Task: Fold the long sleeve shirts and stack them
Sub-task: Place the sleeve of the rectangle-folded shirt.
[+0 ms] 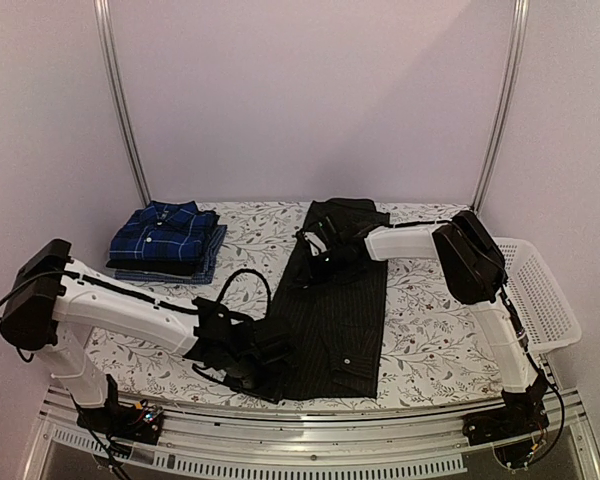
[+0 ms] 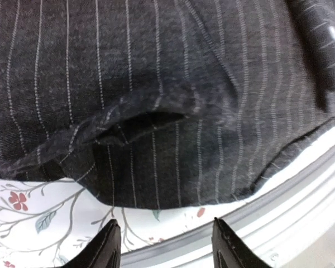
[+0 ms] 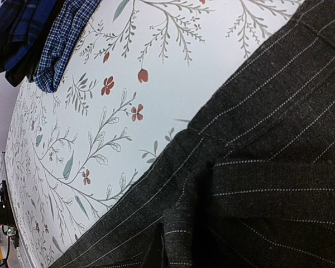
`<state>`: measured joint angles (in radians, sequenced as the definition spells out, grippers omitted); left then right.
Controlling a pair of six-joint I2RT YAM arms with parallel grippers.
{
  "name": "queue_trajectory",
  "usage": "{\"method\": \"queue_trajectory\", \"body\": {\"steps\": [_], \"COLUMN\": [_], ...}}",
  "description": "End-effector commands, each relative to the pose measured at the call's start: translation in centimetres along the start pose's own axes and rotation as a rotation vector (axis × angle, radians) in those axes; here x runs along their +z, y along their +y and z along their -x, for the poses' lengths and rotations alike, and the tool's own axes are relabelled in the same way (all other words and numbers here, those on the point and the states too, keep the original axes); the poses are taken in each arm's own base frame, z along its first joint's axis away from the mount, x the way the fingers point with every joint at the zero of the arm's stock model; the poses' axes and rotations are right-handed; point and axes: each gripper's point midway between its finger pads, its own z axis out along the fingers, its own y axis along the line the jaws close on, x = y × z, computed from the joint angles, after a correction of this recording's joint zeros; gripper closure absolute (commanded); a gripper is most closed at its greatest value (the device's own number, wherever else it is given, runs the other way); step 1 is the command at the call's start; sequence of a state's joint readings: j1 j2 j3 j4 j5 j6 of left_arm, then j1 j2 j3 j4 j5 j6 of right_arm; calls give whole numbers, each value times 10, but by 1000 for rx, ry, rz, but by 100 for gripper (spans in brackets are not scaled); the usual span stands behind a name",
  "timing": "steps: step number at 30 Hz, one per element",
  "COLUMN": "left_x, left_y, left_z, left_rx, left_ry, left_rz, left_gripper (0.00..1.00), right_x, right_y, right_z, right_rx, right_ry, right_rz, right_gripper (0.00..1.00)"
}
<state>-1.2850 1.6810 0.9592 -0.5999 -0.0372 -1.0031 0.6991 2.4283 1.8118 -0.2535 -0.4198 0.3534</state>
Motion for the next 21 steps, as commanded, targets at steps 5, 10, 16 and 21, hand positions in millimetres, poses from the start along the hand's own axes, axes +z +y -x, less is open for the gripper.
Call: {"method": "queue_trajectory", "body": {"steps": [5,10,16,21], "left_x": [-53,-48,-39,-26], "left_y": [-6,19,33,36], "left_z": [31,39,36,35], "left_rx": [-85,-108,-84,-84], "left_ry": [-141,-147,-134,-128], "left_rz": [-103,-48,-11,6], "left_gripper": [50,51,56,58], "right_x": [9,9,9,9], "right_y": [-43,-42,-41,-41], "right_z": [-34,-32,-31,-30], "right_rx": [50,48,44,40], "right_ry": [92,88,94,93], "right_rz": [-108,-105,-105,-107], "right_gripper": [100,100,100,100]}}
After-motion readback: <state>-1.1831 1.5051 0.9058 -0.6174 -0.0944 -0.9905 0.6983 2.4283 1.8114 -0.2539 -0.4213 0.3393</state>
